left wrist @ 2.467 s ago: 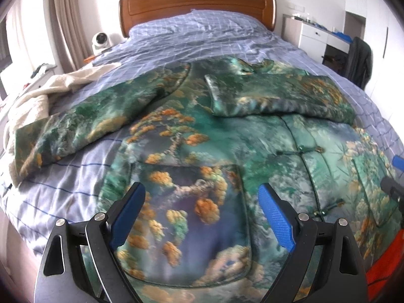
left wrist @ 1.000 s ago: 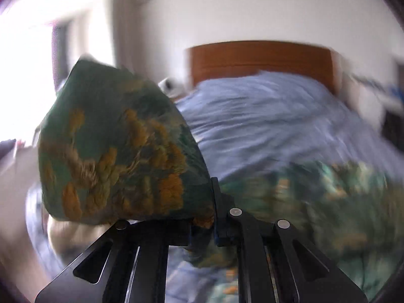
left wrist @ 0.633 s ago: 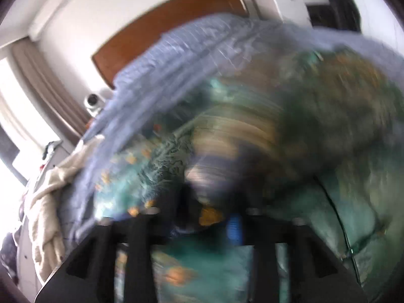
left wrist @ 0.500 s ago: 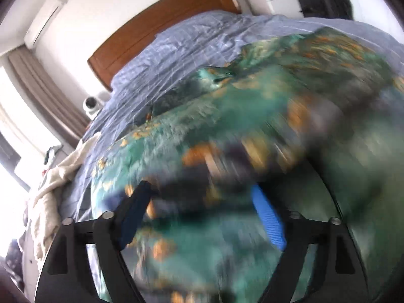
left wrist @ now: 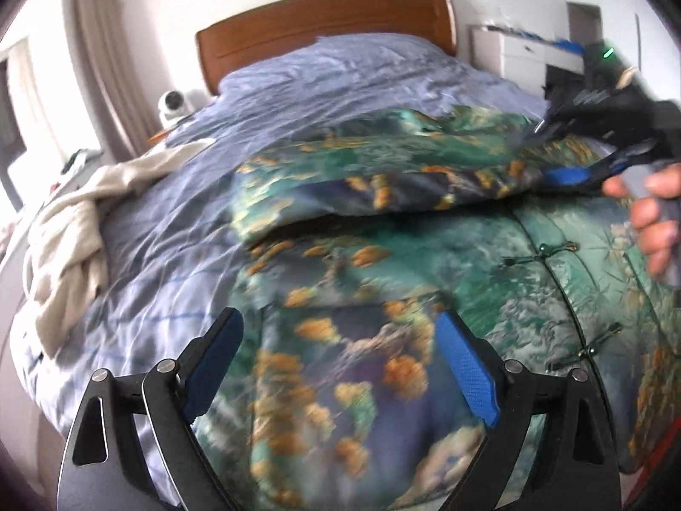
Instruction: Fold large clothes
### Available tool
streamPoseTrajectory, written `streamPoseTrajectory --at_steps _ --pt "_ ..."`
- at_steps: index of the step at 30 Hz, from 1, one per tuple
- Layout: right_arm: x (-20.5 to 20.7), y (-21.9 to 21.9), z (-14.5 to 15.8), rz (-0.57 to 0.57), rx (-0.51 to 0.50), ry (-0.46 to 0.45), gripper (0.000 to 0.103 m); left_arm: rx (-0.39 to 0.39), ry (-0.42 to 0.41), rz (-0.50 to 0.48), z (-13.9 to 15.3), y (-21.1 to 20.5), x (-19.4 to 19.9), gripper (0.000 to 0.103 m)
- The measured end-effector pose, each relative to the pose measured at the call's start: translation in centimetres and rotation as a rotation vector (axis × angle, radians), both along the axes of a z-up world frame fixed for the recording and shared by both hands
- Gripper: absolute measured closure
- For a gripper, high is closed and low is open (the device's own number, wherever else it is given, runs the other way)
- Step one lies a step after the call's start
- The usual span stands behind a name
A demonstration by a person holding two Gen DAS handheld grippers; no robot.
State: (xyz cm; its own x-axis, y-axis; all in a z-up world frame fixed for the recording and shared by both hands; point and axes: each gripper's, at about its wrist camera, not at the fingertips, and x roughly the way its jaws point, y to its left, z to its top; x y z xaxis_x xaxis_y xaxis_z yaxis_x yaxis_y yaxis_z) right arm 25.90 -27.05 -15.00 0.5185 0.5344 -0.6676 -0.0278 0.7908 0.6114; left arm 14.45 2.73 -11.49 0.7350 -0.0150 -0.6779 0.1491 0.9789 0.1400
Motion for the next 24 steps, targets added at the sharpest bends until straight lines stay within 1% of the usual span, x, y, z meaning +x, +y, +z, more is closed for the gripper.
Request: streamPoseTrajectory --at_steps 1,2,3,4,6,8,9,11,13,16,17,18,19,20,21,22,23,24 --pt "0.7 0.7 -0.7 0.005 -0.003 0.024 0.061 -0.011 0.004 0.006 -0.1 0.5 -0.3 0.009" --pt "1.2 1.4 -1.0 0.000 -0.039 0.042 0.086 -0.020 0.009 0.012 -0.1 0.8 -0.3 0.009" --pt "1.5 1.9 -0.7 -0.008 -0.069 0.034 0.086 -0.027 0.012 0.020 -0.2 1.1 -0.5 0.009" --pt "1.7 2.2 0.2 -0.004 -0.079 -0.003 0.086 -0.034 0.012 0.024 -0.1 1.6 -0.8 0.009" --pt "1.9 2.3 2.8 0.010 -0.129 -0.095 0.086 -0.056 0.009 0.024 0.2 1.9 -1.0 0.009" --pt "2.8 1.9 5.3 0.009 -0.202 -0.182 0.086 -0.076 0.007 0.025 0.2 1.9 -0.9 0.009" --pt "3.6 1.5 6.0 0.001 -0.243 -0.207 0.086 -0.081 0.009 0.025 0.3 2.1 -1.0 0.009" --pt "5.4 0.7 6.1 -0.007 -0.307 -0.225 0.086 -0.084 0.018 0.032 -0.1 1.9 -0.6 0.009" --pt "7.3 0.2 4.2 0.009 -0.364 -0.184 0.086 -0.085 0.036 0.040 -0.4 1.8 -0.3 0.009" --pt "8.7 0.7 -0.5 0.052 -0.447 -0.067 0.073 -0.104 0.074 0.036 -0.3 1.6 0.2 0.009" --pt "8.5 0.8 -1.6 0.061 -0.467 -0.052 0.068 -0.113 0.086 0.031 -0.2 1.7 0.5 0.009" --pt "8.1 0.8 -1.9 0.062 -0.474 -0.066 0.063 -0.124 0.097 0.024 0.1 1.9 0.8 0.009" --pt "7.6 0.8 -1.8 0.063 -0.479 -0.083 0.058 -0.141 0.106 0.018 0.6 2.1 1.3 0.009" --pt "7.2 0.7 -1.3 0.069 -0.482 -0.092 0.045 -0.162 0.108 0.012 1.2 2.4 1.9 0.009" --pt "6.6 0.5 -0.6 0.072 -0.487 -0.106 0.042 -0.182 0.106 0.008 1.9 2.6 2.4 0.009" --pt "6.2 0.2 0.1 0.062 -0.505 -0.130 0.042 -0.210 0.098 0.004 2.7 2.9 3.2 0.009" --pt "5.5 0.2 1.3 0.046 -0.554 -0.174 0.042 -0.246 0.084 0.001 3.9 3.3 4.5 0.009" --pt "5.1 0.4 2.4 0.039 -0.592 -0.217 0.042 -0.268 0.075 0.002 4.4 3.4 5.4 0.009"
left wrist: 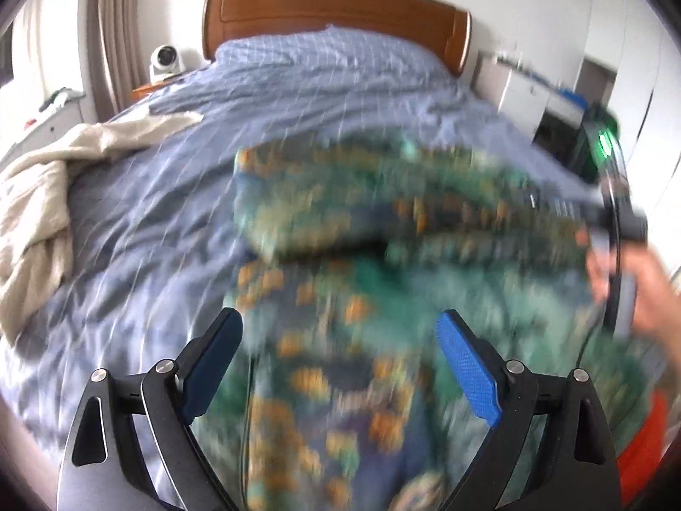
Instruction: Fold large clothes
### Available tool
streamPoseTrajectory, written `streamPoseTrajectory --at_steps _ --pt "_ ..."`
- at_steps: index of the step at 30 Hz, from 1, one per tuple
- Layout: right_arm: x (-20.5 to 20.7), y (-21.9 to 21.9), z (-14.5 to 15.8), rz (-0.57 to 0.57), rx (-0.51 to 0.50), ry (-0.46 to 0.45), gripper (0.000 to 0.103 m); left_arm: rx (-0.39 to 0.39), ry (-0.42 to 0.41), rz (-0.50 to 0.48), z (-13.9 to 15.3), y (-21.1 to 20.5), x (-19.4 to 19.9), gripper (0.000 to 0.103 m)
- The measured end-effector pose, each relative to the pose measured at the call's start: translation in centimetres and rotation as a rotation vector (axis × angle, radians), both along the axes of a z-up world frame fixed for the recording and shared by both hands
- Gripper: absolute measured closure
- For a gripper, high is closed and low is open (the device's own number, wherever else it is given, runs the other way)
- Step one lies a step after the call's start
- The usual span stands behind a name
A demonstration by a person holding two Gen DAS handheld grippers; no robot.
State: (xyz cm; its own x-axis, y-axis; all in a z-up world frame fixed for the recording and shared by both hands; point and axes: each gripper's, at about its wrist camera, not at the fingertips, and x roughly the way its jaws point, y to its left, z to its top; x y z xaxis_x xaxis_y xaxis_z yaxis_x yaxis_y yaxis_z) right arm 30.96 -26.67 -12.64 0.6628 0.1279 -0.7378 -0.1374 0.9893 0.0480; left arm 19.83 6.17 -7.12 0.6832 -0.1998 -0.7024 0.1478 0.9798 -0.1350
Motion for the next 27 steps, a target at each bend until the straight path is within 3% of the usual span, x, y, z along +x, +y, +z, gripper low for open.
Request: streamPoseTrajectory --at_steps 4,6,9,11,13,14,19,22,27 --pt "0.5 2.1 3.2 0.131 0.007 -0.082 0.042 -0.082 0.017 -0.010 0.8 -0.1 6.9 0.007" --pt "2.5 3.7 2.9 0.183 0.010 -0.066 0.042 -0.076 0.042 0.004 -0.4 -0.4 10.7 0.016" --pt "5.0 5.1 0.5 0.187 0.015 0.001 0.042 -0.007 0.084 0.029 -4.0 -1.2 14.9 0.036" --pt "5.9 5.6 -2.6 0.194 0.006 0.083 0.042 0.059 0.164 0.028 -7.9 -1.6 16.7 0.046" --pt "6.2 6.0 -5.3 0.200 -0.010 0.148 0.042 0.089 0.192 0.013 -10.5 -1.6 17.0 0.049" --pt "6.0 6.0 -6.1 0.206 -0.018 0.139 0.043 0.098 0.171 0.013 -11.0 -1.7 16.7 0.049" --pt "5.6 6.0 -6.5 0.200 -0.019 0.128 0.042 0.123 0.152 0.026 -10.5 -2.1 16.2 0.049" --pt "5.4 5.7 -6.6 0.198 0.007 0.127 0.043 0.141 0.163 0.028 -7.7 -2.6 16.3 0.046" --pt "5.5 5.3 -6.6 0.195 0.028 0.108 0.042 0.062 0.055 0.038 -2.8 -2.8 19.0 0.026"
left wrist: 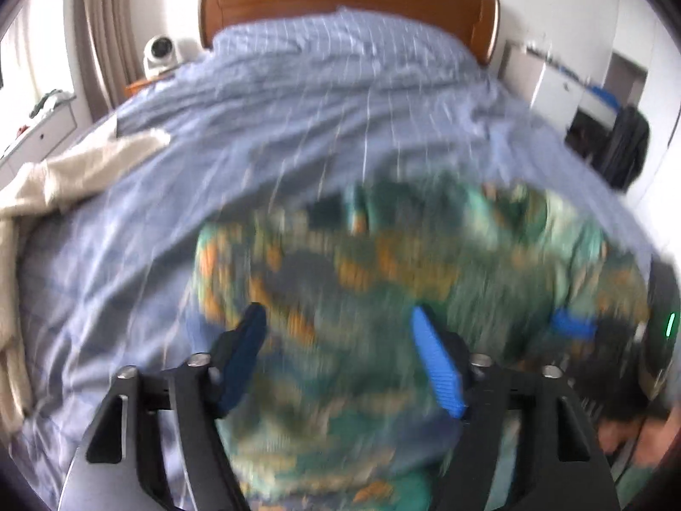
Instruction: Fold large clothes
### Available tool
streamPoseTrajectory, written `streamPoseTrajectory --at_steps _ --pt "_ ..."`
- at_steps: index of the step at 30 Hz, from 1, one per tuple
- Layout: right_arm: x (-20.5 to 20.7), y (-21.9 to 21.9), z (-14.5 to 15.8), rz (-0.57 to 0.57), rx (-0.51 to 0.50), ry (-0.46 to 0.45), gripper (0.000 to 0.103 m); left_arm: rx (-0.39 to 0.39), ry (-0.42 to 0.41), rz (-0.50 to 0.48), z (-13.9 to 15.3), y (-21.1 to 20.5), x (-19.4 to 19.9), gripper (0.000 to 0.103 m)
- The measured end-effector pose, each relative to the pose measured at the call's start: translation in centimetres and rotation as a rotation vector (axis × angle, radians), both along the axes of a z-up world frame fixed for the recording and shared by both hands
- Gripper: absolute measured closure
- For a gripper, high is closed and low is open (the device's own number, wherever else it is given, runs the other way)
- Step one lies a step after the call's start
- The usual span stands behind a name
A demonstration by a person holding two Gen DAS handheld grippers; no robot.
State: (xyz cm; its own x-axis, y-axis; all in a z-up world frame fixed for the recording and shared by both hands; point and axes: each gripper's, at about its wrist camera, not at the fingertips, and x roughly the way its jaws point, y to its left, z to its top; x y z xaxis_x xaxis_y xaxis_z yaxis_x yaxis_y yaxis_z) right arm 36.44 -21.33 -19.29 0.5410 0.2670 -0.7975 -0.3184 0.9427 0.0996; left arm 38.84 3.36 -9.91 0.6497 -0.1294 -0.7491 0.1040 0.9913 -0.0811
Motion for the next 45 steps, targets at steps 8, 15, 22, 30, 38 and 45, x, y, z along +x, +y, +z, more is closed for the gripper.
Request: streamPoseTrajectory --at_steps 8,15,22,30,38,45 --pt "0.0 -0.3 -0.1 -0.002 0.015 -0.009 0.042 -0.027 0.118 0.163 -6.3 2.1 7.4 0.021" --pt "-0.2 0.0 -0.3 -0.004 0.000 -0.028 0.042 -0.082 0.115 0.172 -9.4 2.5 7.2 0.019" --pt "-0.4 -0.1 -0.4 -0.006 0.008 -0.041 0.042 -0.087 0.099 0.166 -9.2 2.7 7.2 0.019" --pt "-0.5 0.3 -0.2 -0.005 -0.013 -0.027 0.042 -0.004 0.135 0.069 -6.2 2.6 2.4 0.015" --pt "-6.6 -0.4 4.9 0.000 -0.066 -0.089 0.035 0.040 0.102 -0.131 -2.9 0.4 -10.9 0.009" --pt "-18.0 -3.7 6.1 0.040 -0.132 -0.043 0.031 0.114 0.092 -0.265 -4.4 -3.8 -20.2 0.009"
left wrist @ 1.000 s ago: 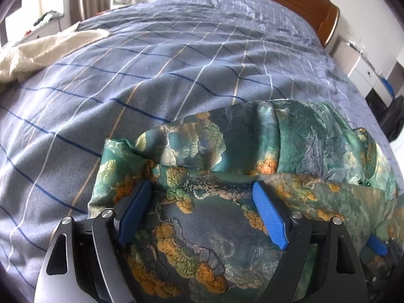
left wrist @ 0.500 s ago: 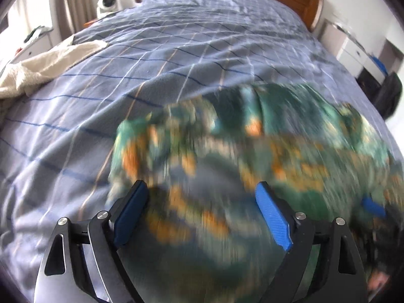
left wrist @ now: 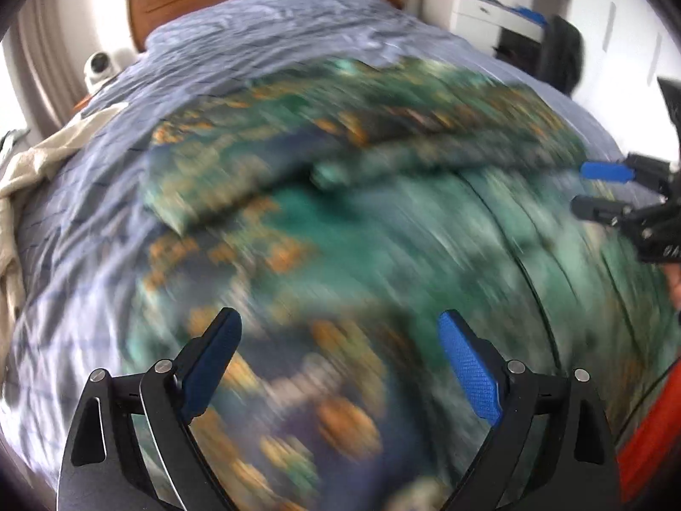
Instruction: Fold large clothes
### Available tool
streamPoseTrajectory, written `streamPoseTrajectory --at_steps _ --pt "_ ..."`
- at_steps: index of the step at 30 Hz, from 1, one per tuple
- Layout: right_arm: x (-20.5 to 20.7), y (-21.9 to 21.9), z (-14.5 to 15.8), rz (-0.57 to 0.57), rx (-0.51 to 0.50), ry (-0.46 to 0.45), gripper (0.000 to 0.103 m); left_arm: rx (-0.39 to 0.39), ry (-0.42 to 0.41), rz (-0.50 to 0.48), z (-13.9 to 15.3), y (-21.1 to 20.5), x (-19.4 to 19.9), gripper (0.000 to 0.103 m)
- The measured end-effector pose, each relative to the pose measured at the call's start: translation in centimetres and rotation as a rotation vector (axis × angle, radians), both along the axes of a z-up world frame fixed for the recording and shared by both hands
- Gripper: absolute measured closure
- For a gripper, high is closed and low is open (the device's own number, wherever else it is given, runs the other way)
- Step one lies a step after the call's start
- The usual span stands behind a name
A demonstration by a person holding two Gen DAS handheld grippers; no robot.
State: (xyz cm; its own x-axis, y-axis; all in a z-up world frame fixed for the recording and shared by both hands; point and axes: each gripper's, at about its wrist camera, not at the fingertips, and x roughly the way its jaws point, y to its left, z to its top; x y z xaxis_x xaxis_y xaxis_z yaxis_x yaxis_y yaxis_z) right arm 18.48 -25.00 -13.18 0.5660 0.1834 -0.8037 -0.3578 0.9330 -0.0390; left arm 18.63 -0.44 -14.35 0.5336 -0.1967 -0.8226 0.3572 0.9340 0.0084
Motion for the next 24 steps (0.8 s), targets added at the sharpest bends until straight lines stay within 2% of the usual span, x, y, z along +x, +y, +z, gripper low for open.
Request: streamPoseTrajectory --at_steps 4,7,11,19,24 --pt "-5.6 -2.9 -0.5 -0.073 -0.001 0.024 0.030 0.034 0.002 -0.033 -2.0 -1.5 -2.6 0.003" --pt "-7.2 -4.6 -2.7 -0.147 0.027 0.097 0.029 0.040 -0.008 -0.018 -3.2 -1.8 -2.7 0.001" --pt "-8.3 -6.0 -4.5 -0.233 0.103 0.095 0.028 0.021 0.015 -0.005 -3.5 -1.7 -2.1 0.000" --pt "-8.0 -5.3 -4.1 -0.262 0.087 0.092 0.024 0.026 0.015 0.041 -3.1 -1.5 -4.0 0.001" --pt "-9.0 -6.0 -3.3 -0.305 0.094 0.061 0.024 -0.014 0.010 0.054 -1.2 -0.9 -6.5 0.001"
